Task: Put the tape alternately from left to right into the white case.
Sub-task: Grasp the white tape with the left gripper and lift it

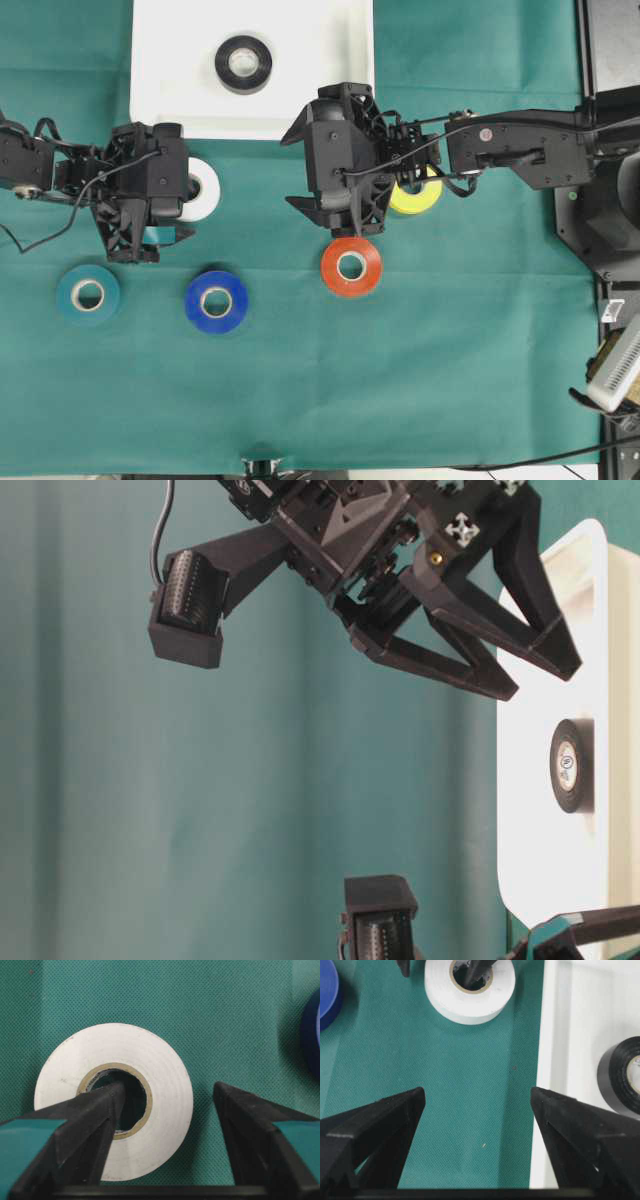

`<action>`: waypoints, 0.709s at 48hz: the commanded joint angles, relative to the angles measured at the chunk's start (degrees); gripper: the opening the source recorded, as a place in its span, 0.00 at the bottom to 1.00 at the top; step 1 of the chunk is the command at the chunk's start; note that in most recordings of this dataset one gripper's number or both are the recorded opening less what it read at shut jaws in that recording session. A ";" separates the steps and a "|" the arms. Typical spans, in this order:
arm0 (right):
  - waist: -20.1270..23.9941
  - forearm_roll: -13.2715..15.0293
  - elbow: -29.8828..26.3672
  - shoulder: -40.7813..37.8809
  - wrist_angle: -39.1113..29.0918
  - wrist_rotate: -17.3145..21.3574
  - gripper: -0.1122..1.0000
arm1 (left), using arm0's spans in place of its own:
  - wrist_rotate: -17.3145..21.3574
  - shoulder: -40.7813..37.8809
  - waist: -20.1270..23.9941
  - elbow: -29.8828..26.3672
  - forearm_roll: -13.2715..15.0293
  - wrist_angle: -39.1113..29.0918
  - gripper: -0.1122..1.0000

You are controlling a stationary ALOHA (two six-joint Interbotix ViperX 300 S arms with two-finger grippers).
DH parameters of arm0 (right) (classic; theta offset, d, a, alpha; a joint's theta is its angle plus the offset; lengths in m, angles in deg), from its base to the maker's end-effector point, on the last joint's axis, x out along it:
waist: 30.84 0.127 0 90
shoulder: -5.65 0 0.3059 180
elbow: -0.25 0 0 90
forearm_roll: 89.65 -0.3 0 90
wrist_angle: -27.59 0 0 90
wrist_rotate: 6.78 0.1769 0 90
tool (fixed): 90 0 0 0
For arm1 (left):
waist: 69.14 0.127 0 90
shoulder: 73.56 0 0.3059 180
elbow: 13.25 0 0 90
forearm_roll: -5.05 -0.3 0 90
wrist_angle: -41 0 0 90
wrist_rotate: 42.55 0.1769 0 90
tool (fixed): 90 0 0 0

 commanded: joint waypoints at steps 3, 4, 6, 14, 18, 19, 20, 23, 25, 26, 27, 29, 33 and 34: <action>0.18 0.18 -0.53 1.49 0.53 0.00 0.79 | 0.00 0.62 0.18 -0.44 0.00 0.18 0.62; 0.18 0.18 -0.62 1.49 0.53 0.00 0.79 | 0.00 0.62 0.18 -0.35 0.00 0.18 0.57; 0.26 0.18 -0.62 1.49 0.53 0.00 0.79 | 0.00 0.70 0.18 -0.35 0.00 0.18 0.48; 0.26 0.18 -0.53 1.49 0.53 0.09 0.79 | 0.00 1.23 0.18 -0.35 0.00 0.18 0.36; 0.18 0.18 -0.62 1.49 0.53 0.09 0.79 | -0.09 1.32 0.18 -0.26 0.00 0.18 0.36; 0.18 0.18 -0.62 1.49 0.53 0.09 0.79 | -0.09 1.32 0.18 -0.26 0.00 0.18 0.36; 0.18 0.18 -0.62 1.49 0.53 0.09 0.79 | 0.00 1.32 0.18 -0.26 0.00 0.18 0.36; 0.26 0.18 -0.62 1.49 0.53 0.00 0.79 | -0.09 1.32 0.18 -0.26 0.00 0.18 0.36; 0.18 0.18 -0.62 1.49 0.53 0.09 0.79 | -0.09 1.41 0.26 -0.26 0.00 0.18 0.36; 0.18 0.18 -0.62 1.49 0.53 0.09 0.79 | -0.09 1.41 0.18 -0.35 0.00 0.18 0.36; 0.18 0.18 -0.53 1.49 0.53 0.09 0.79 | -0.09 1.41 0.18 -0.35 0.00 0.18 0.36; 0.18 0.18 -0.53 1.49 0.53 0.09 0.79 | -0.18 1.41 0.18 -0.35 0.00 0.18 0.36; 0.18 0.18 -0.53 1.49 0.53 0.09 0.79 | -0.18 1.67 0.09 -0.44 0.00 0.09 0.36; 0.18 0.18 -0.53 1.49 0.53 0.09 0.79 | -0.26 1.76 0.00 -0.44 0.00 -0.09 0.36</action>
